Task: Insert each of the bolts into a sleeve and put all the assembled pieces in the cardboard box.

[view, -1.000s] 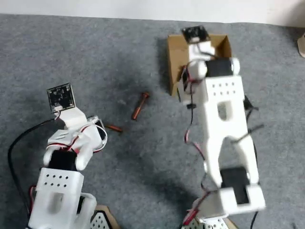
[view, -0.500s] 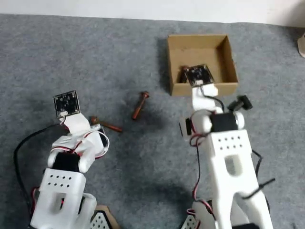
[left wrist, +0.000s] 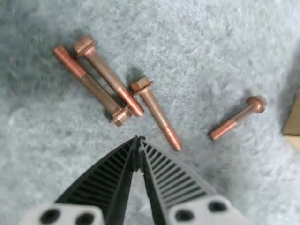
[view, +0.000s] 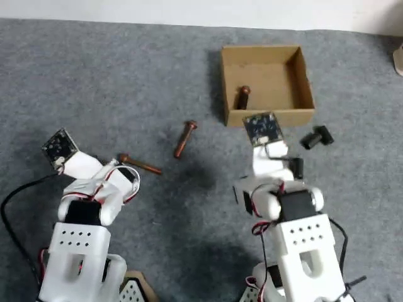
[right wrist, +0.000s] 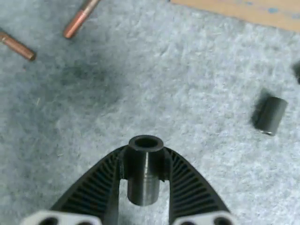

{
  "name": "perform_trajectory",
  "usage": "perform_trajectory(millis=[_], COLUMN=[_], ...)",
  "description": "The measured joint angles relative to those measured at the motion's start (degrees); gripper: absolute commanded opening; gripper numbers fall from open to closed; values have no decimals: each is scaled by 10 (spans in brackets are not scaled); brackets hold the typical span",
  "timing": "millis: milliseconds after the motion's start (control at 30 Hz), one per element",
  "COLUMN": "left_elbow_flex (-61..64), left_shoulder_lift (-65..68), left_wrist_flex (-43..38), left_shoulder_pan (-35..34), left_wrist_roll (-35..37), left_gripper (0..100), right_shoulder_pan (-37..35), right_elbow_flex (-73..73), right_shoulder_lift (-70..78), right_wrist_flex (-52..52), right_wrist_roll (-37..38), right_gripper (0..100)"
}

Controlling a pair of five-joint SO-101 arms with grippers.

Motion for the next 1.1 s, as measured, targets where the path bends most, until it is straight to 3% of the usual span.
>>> perform_trajectory(millis=[200,367,733,1100], left_elbow_flex=[-59,-88,-272,-430], left_shoulder_lift=[0,34,379,564], left_wrist_flex=[76,90,115,151], left_shoulder_pan=[0,0,0,0], left_wrist_roll=[62,97,159,203], left_gripper=[50,53,99,101], right_shoulder_pan=[0,0,0,-1], right_elbow_flex=[64,113,215,236], right_shoulder_lift=[-67,-128,-266,-343], right_wrist_flex=[-30,-47,-83,-83], right_wrist_roll=[0,0,0,0], right_gripper=[5,5,5,5])
